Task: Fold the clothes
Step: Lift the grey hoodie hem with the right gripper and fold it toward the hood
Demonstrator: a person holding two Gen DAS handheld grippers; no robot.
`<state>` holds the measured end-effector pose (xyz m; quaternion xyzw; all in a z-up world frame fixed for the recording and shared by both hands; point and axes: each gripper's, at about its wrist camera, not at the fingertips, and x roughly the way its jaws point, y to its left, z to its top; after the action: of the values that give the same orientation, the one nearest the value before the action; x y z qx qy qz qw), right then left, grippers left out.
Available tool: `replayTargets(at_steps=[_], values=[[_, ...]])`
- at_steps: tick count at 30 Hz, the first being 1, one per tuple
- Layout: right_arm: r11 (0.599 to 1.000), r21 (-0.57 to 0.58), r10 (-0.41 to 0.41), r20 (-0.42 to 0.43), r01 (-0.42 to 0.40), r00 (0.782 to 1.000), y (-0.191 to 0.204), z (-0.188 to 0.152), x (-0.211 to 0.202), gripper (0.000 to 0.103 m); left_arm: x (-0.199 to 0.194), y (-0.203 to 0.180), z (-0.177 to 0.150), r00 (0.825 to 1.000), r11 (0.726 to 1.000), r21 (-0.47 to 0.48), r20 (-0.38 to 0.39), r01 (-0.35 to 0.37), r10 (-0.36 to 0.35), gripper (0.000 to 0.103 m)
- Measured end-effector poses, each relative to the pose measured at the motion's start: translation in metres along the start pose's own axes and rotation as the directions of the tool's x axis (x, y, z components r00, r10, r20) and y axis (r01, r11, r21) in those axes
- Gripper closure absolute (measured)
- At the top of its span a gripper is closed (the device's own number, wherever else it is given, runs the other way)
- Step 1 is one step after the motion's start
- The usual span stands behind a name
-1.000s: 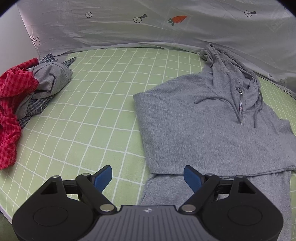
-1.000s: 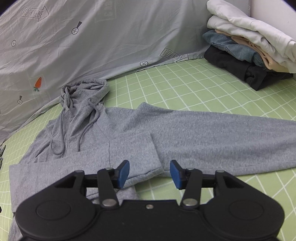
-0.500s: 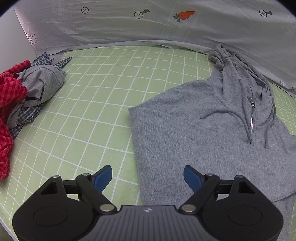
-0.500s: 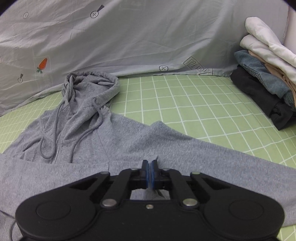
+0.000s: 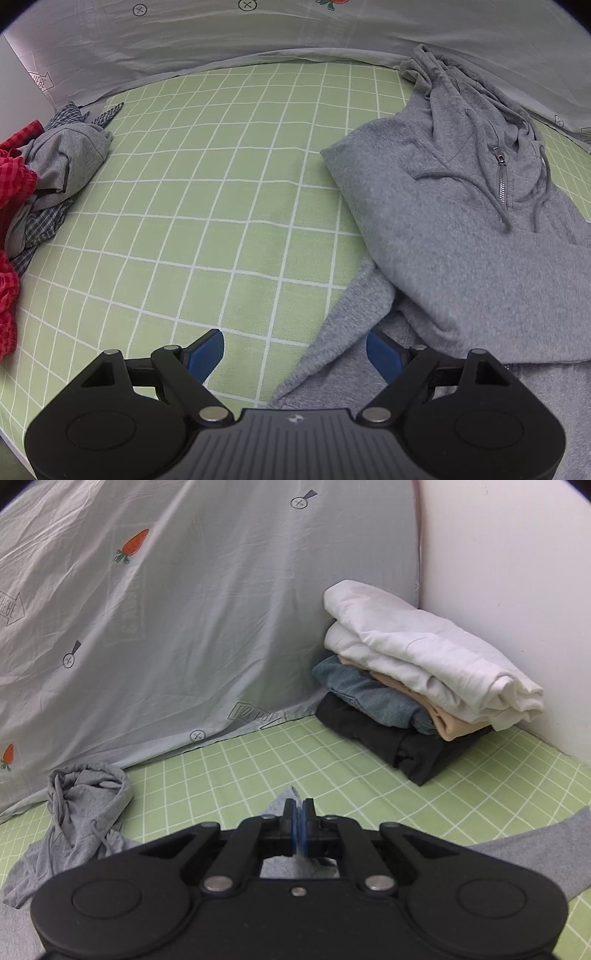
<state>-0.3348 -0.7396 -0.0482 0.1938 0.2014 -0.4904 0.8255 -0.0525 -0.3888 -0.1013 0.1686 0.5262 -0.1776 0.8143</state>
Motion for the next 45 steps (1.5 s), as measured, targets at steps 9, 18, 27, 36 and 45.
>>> replayTargets(at_steps=[9, 18, 27, 36, 45], values=[[0.985, 0.023, -0.172, -0.046, 0.174, 0.984, -0.048, -0.015, 0.012, 0.100, 0.010, -0.003, 0.003, 0.999, 0.999, 0.005, -0.008, -0.033, 0.033, 0.018], [0.969, 0.044, -0.237, -0.127, 0.244, 0.963, -0.064, -0.039, 0.020, 0.100, 0.014, -0.011, 0.014, 1.000, 0.998, 0.054, 0.004, 0.023, -0.023, 0.018], [0.945, 0.015, -0.320, -0.170, 0.327, 0.932, -0.094, -0.042, 0.021, 0.103, 0.025, -0.023, 0.028, 1.000, 0.998, 0.063, 0.004, 0.027, -0.028, 0.018], [0.973, 0.120, -0.158, -0.286, 0.199, 0.945, -0.090, -0.072, 0.027, 0.062, 0.034, -0.010, 0.027, 0.999, 1.000, -0.003, -0.040, 0.003, -0.003, 0.015], [0.971, 0.154, -0.130, -0.302, 0.183, 0.944, -0.087, -0.073, 0.032, 0.061, 0.037, -0.004, 0.024, 0.998, 0.999, -0.039, -0.059, -0.008, 0.006, 0.007]])
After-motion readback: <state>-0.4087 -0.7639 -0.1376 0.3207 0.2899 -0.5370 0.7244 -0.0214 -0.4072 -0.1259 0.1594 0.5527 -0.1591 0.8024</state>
